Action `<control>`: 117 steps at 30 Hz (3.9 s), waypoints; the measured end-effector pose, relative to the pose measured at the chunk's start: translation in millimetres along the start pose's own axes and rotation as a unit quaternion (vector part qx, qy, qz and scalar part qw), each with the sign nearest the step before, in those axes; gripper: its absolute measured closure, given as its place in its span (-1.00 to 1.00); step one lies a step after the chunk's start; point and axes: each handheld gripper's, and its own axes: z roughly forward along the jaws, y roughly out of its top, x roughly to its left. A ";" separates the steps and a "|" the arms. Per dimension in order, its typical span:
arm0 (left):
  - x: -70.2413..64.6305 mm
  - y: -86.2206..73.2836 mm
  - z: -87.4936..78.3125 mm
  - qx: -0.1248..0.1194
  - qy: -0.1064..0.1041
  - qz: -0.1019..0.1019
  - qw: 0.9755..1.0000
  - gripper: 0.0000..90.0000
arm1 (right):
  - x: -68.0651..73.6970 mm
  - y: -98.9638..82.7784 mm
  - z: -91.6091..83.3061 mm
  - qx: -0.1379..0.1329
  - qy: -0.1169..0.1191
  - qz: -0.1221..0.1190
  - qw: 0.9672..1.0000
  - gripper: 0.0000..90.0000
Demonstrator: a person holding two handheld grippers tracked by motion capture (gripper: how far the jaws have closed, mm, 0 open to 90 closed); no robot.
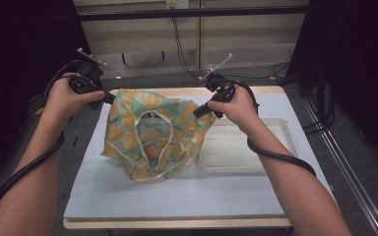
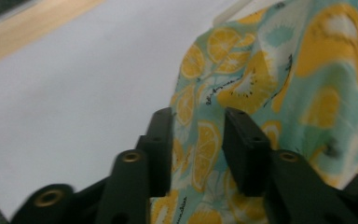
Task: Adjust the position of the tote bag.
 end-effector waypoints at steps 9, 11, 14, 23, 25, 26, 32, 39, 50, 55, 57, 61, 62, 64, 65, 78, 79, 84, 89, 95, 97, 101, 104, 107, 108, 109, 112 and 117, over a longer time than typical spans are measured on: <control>-9.1 -3.4 -17.3 -0.014 0.020 0.021 0.999 -0.02 | 1.5 0.9 -0.4 0.002 0.000 -0.002 1.000 1.00; -10.5 -5.0 -21.6 -0.018 0.023 0.021 0.999 -0.02 | 2.2 1.0 -0.5 0.003 -0.001 -0.002 1.000 1.00; -10.8 -8.1 -26.3 -0.018 0.022 0.023 0.999 -0.02 | 3.4 1.4 -1.4 0.004 -0.002 -0.002 1.000 1.00; -15.4 -19.7 -39.2 -0.022 0.013 0.022 0.999 -0.08 | 2.5 0.4 -3.8 0.005 -0.007 -0.005 1.000 1.00; -19.0 -21.9 -40.5 -0.027 0.009 0.019 0.999 -0.12 | 2.0 0.5 -3.4 0.005 -0.007 -0.006 1.000 1.00; -19.8 -22.7 -41.8 -0.024 0.007 0.026 0.999 -0.13 | 2.1 0.5 -3.2 0.005 -0.007 -0.006 1.000 1.00; -29.2 -27.3 -42.3 -0.025 -0.006 0.037 0.999 -0.14 | 2.9 0.5 -3.5 0.007 -0.008 -0.006 1.000 1.00; -37.5 -28.8 -30.6 -0.016 -0.018 0.052 0.998 -0.07 | 4.9 -0.2 -3.0 0.006 -0.009 -0.004 1.000 1.00; -29.7 -34.2 -11.5 -0.013 -0.022 0.053 0.998 0.53 | 6.3 -0.5 -2.7 0.001 -0.011 -0.006 1.000 1.00; -30.5 -32.9 -19.0 -0.006 -0.015 0.042 0.999 0.88 | 6.1 -0.7 -2.4 -0.001 -0.010 -0.005 1.000 1.00; -31.2 -31.5 -23.0 0.006 -0.017 0.041 0.999 0.93 | 6.7 -0.1 -1.8 0.001 -0.009 -0.004 1.000 1.00; -32.7 -29.4 -36.3 -0.003 -0.020 0.017 1.000 1.00 | 7.1 1.5 -4.3 -0.003 -0.007 -0.003 1.000 1.00; -32.4 -28.5 -40.2 -0.007 -0.022 0.015 1.000 1.00 | 7.1 2.3 -5.9 -0.006 -0.006 -0.004 1.000 1.00; -32.7 -26.8 -45.3 -0.015 -0.025 0.010 1.000 1.00 | 8.4 4.1 -9.6 -0.007 -0.006 -0.005 1.000 1.00; -32.7 -25.4 -47.9 -0.018 -0.027 0.011 0.999 1.00 | 9.1 5.1 -11.0 -0.010 -0.005 -0.006 1.000 1.00; -18.0 -0.6 -64.5 -0.075 -0.058 -0.020 0.995 1.00 | -0.1 28.3 -38.0 -0.051 0.002 0.011 0.999 1.00; -15.4 1.4 -64.9 -0.076 -0.048 -0.020 0.996 1.00 | -2.2 30.6 -37.5 -0.057 0.007 0.014 0.998 1.00; -7.9 0.8 -48.7 -0.046 -0.047 -0.032 0.997 1.00 | -7.5 38.6 -23.9 -0.075 0.017 0.026 0.997 1.00; -7.5 -7.3 -42.6 -0.035 -0.041 -0.016 0.998 1.00 | -3.0 37.4 -14.7 -0.053 0.013 0.014 0.998 1.00; -16.7 -13.4 -50.2 -0.022 -0.026 0.025 0.999 0.75 | -5.2 27.9 -14.4 -0.040 -0.005 0.019 0.999 1.00; -23.2 -14.0 -52.2 -0.021 -0.027 0.039 0.999 0.50 | -5.2 25.3 -14.4 -0.038 -0.007 0.024 0.999 1.00; -39.9 -12.0 -43.1 -0.005 -0.012 0.085 0.996 -0.07 | -3.2 24.0 -11.6 -0.037 -0.007 0.023 0.999 1.00; -47.9 -9.3 -32.4 0.000 -0.033 0.102 0.994 -0.13 | -0.2 23.5 -8.4 -0.039 -0.006 0.022 0.999 1.00; -53.2 -5.0 -22.0 0.006 -0.030 0.110 0.993 0.08 | 4.7 23.9 -6.8 -0.037 -0.008 0.018 0.999 1.00; -53.7 -3.8 -18.0 0.012 -0.027 0.117 0.993 0.08 | 4.7 23.9 -6.8 -0.037 -0.008 0.018 0.999 1.00; -54.3 -3.2 -14.0 0.018 -0.025 0.116 0.993 0.15 | 5.4 24.1 -6.5 -0.037 -0.006 0.018 0.999 1.00; -52.9 -0.6 -10.9 0.027 -0.015 0.105 0.994 0.67 | 8.0 24.8 -5.8 -0.034 -0.009 0.016 0.999 1.00; -46.2 5.5 -15.2 0.024 -0.032 0.056 0.998 1.00 | 10.0 27.0 -9.3 -0.033 -0.013 0.011 0.999 1.00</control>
